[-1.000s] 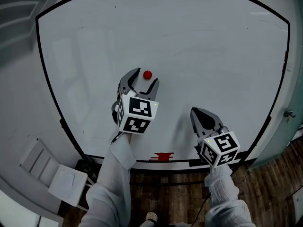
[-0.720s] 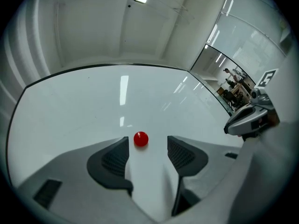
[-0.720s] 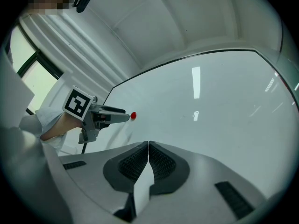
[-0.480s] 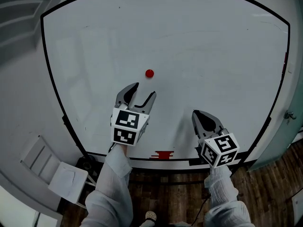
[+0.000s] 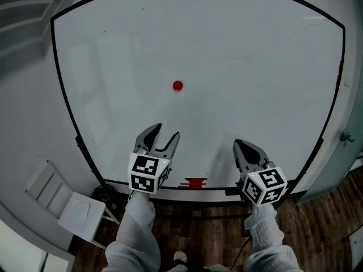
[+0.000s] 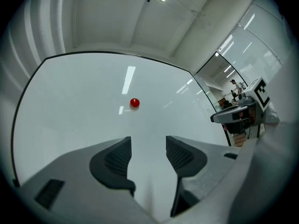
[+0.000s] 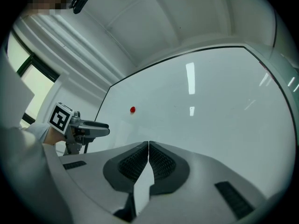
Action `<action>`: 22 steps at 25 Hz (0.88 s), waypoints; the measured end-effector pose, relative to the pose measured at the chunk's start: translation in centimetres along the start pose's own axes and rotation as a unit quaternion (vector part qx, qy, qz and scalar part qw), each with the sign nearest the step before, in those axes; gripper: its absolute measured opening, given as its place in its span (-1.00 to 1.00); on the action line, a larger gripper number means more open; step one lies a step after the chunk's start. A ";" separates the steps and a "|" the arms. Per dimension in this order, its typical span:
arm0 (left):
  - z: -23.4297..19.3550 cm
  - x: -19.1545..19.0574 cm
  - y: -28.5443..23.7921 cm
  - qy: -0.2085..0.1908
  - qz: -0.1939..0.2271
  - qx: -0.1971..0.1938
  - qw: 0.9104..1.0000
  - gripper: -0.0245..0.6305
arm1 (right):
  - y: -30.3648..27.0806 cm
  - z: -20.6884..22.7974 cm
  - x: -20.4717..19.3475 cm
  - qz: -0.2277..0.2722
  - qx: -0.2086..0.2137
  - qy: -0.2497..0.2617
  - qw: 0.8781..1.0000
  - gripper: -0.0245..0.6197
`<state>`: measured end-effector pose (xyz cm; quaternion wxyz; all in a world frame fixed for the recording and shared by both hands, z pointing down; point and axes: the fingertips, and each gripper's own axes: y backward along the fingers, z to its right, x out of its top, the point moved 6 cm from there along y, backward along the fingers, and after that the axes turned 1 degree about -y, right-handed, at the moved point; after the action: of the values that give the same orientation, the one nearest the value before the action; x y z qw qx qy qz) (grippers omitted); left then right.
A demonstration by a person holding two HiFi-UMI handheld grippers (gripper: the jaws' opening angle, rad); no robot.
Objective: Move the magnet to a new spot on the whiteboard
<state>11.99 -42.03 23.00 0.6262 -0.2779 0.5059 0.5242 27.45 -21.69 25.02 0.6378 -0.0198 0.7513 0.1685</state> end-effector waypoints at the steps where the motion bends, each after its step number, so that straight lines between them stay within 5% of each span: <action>1: 0.2 -0.4 0.3 0.003 -0.004 -0.002 1.000 -0.21 | 0.3 0.0 -0.3 -0.002 -0.001 -0.003 1.000 -0.84; 22: 6.4 -8.0 6.9 0.068 -0.038 -0.041 0.996 -0.57 | 7.6 -2.0 -7.9 -0.037 -0.064 -0.080 0.994 -0.84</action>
<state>8.17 -37.36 33.83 0.5980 -0.3575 0.5147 0.4997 25.20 -16.51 34.66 0.6990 -0.0748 0.6842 0.1941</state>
